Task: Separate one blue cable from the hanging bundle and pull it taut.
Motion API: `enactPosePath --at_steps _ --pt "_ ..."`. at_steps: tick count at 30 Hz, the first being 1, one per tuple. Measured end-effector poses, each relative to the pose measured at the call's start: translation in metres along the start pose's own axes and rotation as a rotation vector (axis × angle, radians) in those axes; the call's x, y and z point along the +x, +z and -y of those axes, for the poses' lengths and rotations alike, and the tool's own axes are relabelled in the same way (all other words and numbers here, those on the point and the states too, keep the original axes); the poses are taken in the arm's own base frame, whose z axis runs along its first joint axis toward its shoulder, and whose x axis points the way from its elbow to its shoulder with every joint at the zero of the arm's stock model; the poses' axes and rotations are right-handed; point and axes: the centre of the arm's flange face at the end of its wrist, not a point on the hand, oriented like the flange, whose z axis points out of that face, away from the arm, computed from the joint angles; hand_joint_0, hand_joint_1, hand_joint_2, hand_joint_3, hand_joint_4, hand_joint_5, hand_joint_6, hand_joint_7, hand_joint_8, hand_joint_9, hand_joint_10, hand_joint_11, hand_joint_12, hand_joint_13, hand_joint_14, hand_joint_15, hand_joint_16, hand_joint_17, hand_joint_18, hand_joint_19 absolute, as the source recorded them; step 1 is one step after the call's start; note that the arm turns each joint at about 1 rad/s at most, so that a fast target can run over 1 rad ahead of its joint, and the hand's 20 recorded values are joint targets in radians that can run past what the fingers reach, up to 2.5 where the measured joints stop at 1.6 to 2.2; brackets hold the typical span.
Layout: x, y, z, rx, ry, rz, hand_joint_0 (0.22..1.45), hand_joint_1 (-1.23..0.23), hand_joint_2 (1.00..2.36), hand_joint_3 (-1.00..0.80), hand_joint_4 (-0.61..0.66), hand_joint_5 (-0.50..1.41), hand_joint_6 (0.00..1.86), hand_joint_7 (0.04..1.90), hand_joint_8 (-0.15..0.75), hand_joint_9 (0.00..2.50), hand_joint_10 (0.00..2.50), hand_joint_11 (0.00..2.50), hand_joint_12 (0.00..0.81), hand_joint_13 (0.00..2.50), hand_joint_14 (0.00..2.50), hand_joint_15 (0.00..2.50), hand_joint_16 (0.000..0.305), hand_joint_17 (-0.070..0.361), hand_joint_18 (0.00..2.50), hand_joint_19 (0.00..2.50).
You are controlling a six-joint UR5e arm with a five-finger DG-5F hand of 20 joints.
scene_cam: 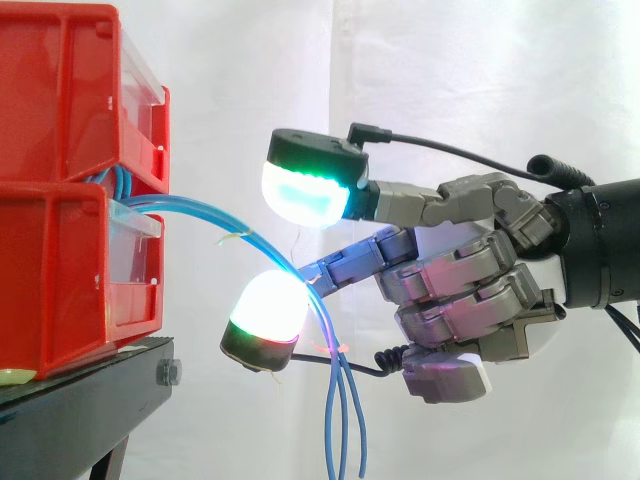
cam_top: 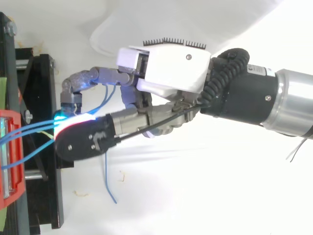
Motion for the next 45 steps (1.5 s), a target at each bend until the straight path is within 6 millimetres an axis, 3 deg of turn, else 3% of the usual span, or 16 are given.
enactPosePath --at_steps 5,7,10,18,33,39,45 --pt "-0.001 -0.001 0.002 0.016 -0.006 0.009 0.53 -0.14 1.01 -0.38 0.24 0.12 0.51 1.20 0.055 2.50 0.48 1.98 0.388 2.33 0.34 1.68 0.071 0.159 1.71 0.69" --pt "-0.001 -0.002 0.003 0.023 -0.008 0.011 0.57 -0.21 1.01 -0.35 0.22 0.12 0.51 1.22 0.041 2.50 0.24 2.10 0.376 2.38 0.18 1.75 0.066 0.149 1.68 0.70" --pt "-0.001 -0.003 0.004 0.035 -0.011 0.011 0.62 -0.34 1.01 -0.31 0.20 0.13 0.51 1.22 0.018 2.50 0.17 2.13 0.368 2.41 0.13 1.81 0.063 0.142 1.68 0.71" --pt "-0.004 -0.005 0.006 0.055 -0.018 0.028 0.67 -0.56 1.02 -0.15 0.20 0.13 0.51 1.23 0.010 2.50 0.18 2.14 0.360 2.44 0.06 1.86 0.060 0.136 1.67 0.70" --pt "-0.008 -0.007 0.007 0.068 0.004 0.066 0.68 -0.56 1.02 -0.16 0.19 0.13 0.51 1.24 0.006 2.50 0.27 2.09 0.354 2.40 0.09 1.86 0.057 0.127 1.62 0.73" --pt "-0.007 -0.007 0.006 0.068 0.004 0.082 0.68 -0.56 1.02 -0.12 0.22 0.12 0.51 1.27 0.032 2.50 0.17 2.11 0.360 2.40 0.05 1.86 0.055 0.124 1.62 0.73" --pt "-0.006 -0.004 -0.009 0.048 0.008 0.086 0.68 -0.58 1.02 -0.06 0.22 0.11 0.51 1.21 0.033 2.50 0.12 2.13 0.366 2.38 0.01 1.79 0.055 0.123 1.63 0.73"
